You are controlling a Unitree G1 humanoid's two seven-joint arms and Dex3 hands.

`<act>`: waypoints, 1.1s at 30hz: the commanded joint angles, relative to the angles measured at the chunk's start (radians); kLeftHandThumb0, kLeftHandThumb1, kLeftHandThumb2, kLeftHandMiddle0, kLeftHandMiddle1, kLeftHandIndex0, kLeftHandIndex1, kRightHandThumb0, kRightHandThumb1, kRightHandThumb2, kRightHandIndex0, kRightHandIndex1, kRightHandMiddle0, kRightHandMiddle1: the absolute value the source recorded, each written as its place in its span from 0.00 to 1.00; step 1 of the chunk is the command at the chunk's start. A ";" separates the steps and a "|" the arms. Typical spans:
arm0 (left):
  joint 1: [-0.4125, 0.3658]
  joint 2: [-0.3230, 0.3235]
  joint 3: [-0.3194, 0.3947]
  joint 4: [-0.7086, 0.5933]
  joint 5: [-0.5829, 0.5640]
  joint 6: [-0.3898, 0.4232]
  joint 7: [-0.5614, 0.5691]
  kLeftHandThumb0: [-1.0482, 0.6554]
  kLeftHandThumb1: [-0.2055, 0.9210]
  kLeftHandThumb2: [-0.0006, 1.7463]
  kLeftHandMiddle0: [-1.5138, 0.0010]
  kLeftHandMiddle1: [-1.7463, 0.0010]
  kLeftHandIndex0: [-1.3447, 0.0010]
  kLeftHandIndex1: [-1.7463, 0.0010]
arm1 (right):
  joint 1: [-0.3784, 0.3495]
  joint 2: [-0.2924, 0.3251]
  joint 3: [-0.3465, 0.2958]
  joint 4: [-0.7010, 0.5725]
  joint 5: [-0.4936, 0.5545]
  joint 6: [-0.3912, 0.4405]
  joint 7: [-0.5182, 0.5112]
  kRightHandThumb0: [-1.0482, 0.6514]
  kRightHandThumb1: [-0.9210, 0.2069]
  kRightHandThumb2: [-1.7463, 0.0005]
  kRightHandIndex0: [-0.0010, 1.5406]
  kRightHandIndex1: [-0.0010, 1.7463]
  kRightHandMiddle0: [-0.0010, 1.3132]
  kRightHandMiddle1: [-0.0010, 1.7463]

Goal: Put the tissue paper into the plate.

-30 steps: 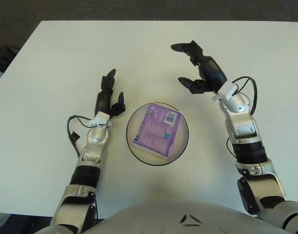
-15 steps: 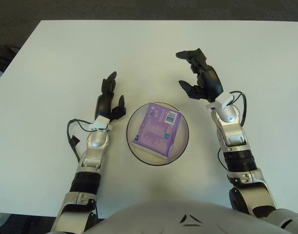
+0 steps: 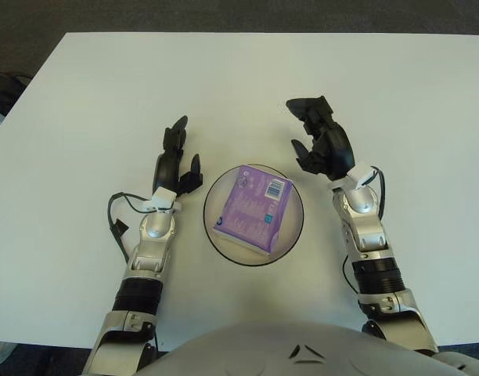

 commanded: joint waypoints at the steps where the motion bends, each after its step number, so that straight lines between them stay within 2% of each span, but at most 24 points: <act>1: 0.070 -0.011 -0.009 0.049 0.003 0.048 -0.014 0.21 1.00 0.48 0.81 0.97 1.00 0.63 | 0.030 0.015 -0.004 -0.014 0.031 -0.003 0.000 0.30 0.20 0.56 0.15 0.39 0.00 0.64; 7: 0.067 -0.013 -0.007 0.057 0.000 0.038 -0.013 0.21 1.00 0.47 0.81 0.96 1.00 0.63 | 0.073 0.032 0.000 -0.014 0.040 -0.002 -0.007 0.32 0.23 0.53 0.14 0.41 0.00 0.65; 17: 0.065 -0.015 -0.004 0.068 -0.004 0.030 -0.011 0.21 1.00 0.47 0.80 0.96 1.00 0.62 | 0.101 0.052 -0.006 0.004 0.038 -0.012 -0.028 0.34 0.28 0.50 0.15 0.43 0.01 0.68; 24: 0.064 -0.013 -0.003 0.074 0.002 0.025 -0.007 0.20 1.00 0.47 0.80 0.96 1.00 0.61 | 0.128 0.073 -0.007 0.007 0.014 0.001 -0.077 0.33 0.27 0.50 0.16 0.44 0.01 0.68; 33: 0.063 -0.009 -0.002 0.077 0.003 0.023 -0.009 0.20 1.00 0.47 0.80 0.96 1.00 0.61 | 0.137 0.092 -0.013 0.049 -0.018 -0.021 -0.141 0.32 0.25 0.51 0.16 0.46 0.01 0.68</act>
